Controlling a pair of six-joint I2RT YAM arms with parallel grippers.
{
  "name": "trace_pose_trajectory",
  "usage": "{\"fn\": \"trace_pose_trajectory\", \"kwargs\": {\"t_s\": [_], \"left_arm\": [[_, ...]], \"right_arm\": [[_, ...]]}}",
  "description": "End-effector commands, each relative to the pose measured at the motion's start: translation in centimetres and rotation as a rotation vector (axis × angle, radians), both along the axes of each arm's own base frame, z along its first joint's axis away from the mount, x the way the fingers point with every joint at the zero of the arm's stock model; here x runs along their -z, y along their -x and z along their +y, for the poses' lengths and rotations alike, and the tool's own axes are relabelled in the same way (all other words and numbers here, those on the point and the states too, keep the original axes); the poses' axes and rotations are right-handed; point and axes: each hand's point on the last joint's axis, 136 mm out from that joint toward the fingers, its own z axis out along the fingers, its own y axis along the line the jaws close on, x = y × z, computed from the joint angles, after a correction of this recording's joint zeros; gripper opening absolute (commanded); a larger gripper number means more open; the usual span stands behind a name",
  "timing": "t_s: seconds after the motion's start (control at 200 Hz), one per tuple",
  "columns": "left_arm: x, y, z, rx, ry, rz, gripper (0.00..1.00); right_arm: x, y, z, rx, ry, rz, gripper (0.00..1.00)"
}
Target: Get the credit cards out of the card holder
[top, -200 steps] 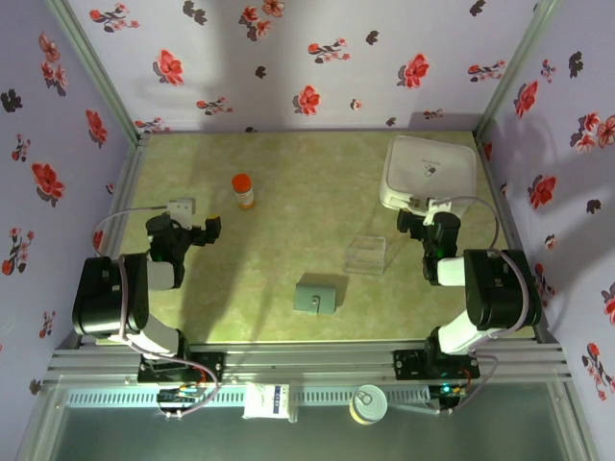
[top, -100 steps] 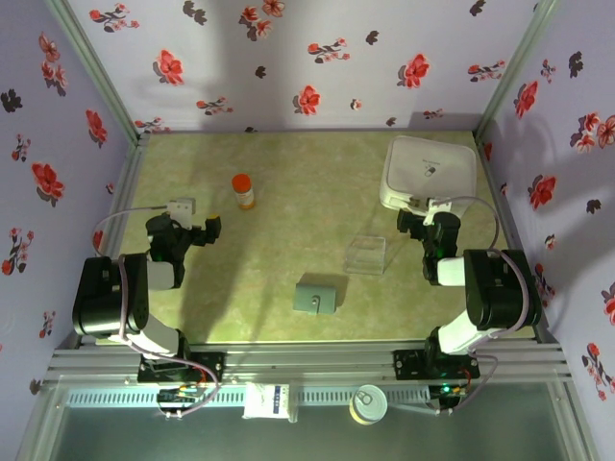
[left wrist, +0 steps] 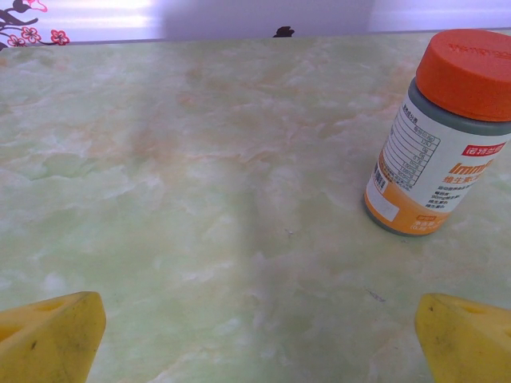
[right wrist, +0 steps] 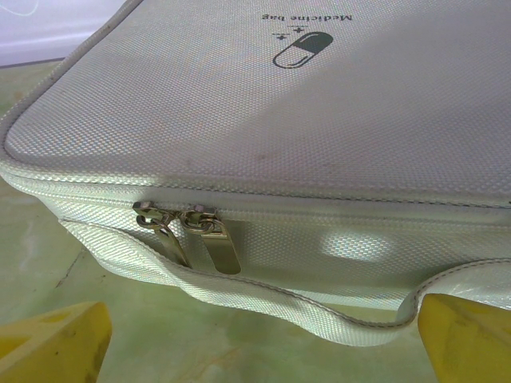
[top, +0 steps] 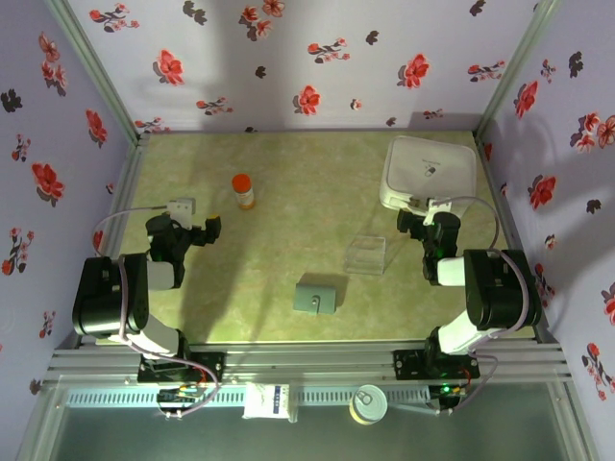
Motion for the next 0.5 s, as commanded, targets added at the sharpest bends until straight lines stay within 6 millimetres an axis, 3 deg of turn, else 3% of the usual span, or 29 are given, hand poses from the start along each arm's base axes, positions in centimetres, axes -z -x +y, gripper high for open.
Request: {"fn": "trace_pose_trajectory", "kwargs": {"t_s": [0.0, 0.495], "left_arm": [[-0.8, -0.2, 0.3, -0.001, -0.015, -0.040, 1.00], [-0.8, -0.5, 2.0, -0.111, -0.010, -0.037, 1.00]], "right_arm": [[-0.7, -0.3, -0.1, -0.006, 0.000, -0.033, 0.99], [-0.8, -0.5, -0.7, 0.035, 0.007, -0.015, 0.99]]}}
